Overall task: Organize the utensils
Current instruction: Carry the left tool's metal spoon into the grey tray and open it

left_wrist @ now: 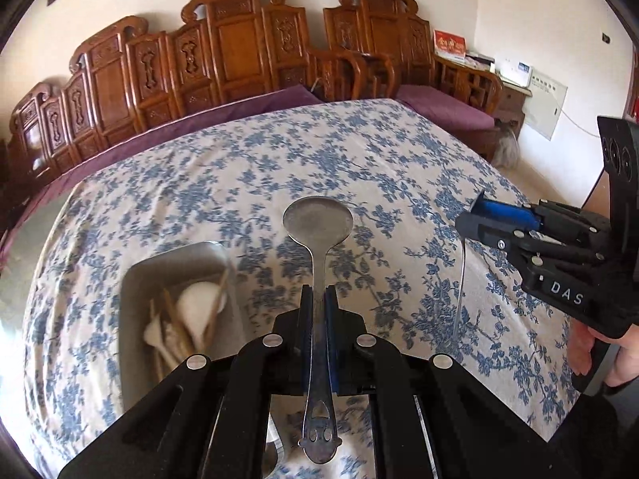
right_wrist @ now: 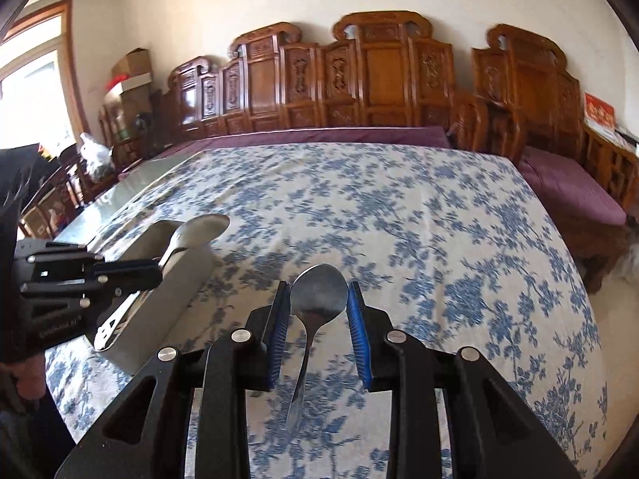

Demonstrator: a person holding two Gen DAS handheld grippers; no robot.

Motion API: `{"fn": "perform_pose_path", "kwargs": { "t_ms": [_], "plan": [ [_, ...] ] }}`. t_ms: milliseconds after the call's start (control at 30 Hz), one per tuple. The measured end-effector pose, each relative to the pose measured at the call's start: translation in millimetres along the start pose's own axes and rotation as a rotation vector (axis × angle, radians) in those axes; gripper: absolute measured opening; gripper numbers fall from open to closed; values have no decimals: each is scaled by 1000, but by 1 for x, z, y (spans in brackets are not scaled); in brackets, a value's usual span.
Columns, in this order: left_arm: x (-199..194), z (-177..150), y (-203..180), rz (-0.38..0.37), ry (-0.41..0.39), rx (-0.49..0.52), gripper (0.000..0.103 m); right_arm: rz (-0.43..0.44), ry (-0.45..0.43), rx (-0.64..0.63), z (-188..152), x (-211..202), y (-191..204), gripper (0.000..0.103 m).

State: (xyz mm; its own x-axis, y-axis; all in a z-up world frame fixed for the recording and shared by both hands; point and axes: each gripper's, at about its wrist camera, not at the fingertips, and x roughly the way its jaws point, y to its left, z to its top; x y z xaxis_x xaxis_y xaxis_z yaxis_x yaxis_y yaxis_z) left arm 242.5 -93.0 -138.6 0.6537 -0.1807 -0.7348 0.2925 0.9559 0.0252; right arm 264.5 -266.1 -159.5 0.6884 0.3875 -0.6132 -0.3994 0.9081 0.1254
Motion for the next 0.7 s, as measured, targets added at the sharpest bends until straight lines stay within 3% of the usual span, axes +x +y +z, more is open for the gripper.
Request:
{"fn": "perform_pose_path", "kwargs": {
  "t_ms": [367, 700],
  "plan": [
    [-25, -16, 55, 65, -27, -52, 5, 26, -28, -28, 4, -7, 21, 31],
    [12, -35, 97, 125, 64, -84, 5, 35, -45, -27, 8, -10, 27, 31]
  ]
}}
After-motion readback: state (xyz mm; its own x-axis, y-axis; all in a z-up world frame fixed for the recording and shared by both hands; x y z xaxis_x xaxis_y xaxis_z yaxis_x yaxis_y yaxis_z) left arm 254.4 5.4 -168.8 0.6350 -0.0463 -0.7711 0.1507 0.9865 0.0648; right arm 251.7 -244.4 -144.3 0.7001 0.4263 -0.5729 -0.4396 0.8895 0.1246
